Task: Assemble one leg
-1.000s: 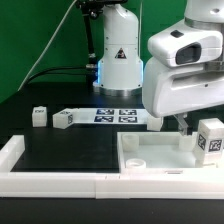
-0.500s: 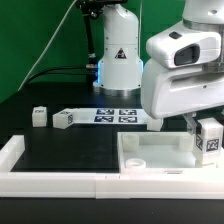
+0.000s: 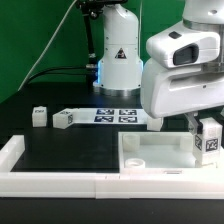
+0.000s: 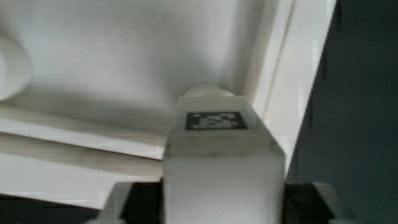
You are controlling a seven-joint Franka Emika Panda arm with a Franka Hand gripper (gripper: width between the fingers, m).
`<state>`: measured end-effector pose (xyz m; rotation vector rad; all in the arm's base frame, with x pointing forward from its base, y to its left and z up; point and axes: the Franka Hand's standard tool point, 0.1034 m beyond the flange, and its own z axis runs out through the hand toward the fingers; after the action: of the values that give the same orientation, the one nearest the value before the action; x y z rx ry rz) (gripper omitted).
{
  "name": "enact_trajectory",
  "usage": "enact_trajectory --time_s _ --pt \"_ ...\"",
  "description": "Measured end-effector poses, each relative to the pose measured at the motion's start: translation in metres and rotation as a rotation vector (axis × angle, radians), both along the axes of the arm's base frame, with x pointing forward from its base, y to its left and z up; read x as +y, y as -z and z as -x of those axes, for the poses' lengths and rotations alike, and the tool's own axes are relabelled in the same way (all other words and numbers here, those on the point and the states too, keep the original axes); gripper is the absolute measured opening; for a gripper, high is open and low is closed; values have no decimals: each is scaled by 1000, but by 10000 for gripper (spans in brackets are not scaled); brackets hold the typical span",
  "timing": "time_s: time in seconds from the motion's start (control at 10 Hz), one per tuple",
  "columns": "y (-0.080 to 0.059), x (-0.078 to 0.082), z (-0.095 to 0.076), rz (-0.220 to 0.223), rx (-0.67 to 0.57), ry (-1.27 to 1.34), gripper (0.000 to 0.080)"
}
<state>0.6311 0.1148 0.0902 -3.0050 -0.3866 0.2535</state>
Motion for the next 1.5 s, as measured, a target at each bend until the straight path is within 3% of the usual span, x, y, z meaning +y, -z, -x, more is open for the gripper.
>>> enact_trajectory --time_s 0.4,0.8,1.1,1.3,1.4,1.5 --pt "2 0 1 70 54 520 291" --pt "2 2 2 172 96 1021 291" --pt "1 6 2 224 114 1277 291" --pt "1 6 2 235 123 1361 291" --pt "2 6 2 229 122 1331 368" --pt "2 6 2 221 118 1285 505"
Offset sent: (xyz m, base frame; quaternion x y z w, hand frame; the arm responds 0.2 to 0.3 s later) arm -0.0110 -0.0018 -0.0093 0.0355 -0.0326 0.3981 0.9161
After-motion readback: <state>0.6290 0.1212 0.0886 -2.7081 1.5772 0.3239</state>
